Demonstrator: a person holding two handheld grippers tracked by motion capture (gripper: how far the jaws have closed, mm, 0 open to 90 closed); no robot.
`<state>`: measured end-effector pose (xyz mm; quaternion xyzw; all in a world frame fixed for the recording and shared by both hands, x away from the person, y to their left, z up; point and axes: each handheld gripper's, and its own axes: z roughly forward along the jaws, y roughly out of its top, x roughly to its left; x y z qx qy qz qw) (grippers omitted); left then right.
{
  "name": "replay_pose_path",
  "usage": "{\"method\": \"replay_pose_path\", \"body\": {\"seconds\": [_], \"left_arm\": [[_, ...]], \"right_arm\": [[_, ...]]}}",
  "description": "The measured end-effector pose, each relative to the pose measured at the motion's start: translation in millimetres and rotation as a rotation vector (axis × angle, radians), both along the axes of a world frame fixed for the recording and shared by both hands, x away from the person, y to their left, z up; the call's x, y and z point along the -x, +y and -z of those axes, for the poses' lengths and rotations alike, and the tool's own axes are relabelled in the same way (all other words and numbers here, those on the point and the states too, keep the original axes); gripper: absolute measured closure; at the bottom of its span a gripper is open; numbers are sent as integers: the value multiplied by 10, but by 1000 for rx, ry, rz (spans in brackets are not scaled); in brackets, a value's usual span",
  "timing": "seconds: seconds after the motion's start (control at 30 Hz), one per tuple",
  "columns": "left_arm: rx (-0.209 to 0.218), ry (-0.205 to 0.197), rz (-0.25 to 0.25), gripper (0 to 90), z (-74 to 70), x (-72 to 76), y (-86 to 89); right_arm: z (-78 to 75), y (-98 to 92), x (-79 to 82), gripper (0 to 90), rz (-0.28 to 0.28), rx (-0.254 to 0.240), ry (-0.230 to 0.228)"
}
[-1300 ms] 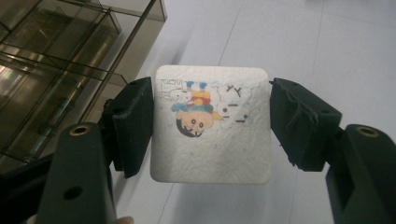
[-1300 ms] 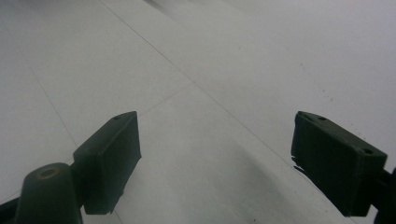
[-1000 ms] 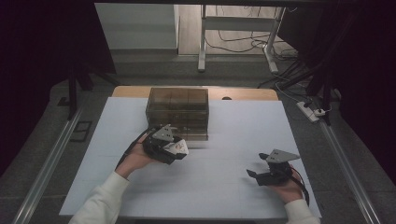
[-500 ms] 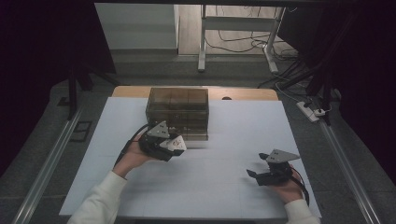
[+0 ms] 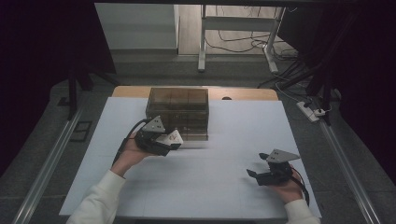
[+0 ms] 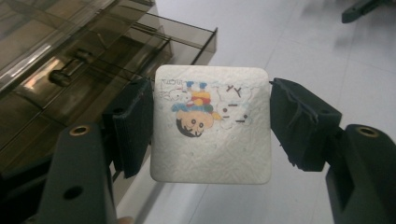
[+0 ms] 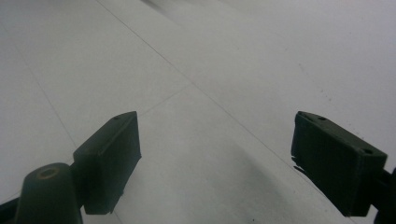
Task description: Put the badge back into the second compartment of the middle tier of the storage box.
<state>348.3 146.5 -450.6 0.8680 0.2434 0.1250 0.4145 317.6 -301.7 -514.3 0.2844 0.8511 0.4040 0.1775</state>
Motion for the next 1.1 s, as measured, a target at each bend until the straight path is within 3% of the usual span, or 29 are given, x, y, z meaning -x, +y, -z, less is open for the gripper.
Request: {"method": "replay_pose_path", "body": {"seconds": [0.33,0.83,1.1], "left_arm": [[14,-10,-45,327,-76,-79,4],[-27,-28,-17,327,-186,-292,-29],[-47,-15,-5,327,-138,-441,-23]], "right_arm": [[-11,-12,6,152,1,-8,2],[-16,-17,9,153,2,-5,0],[-12,-19,7,153,-1,-6,-1]]}}
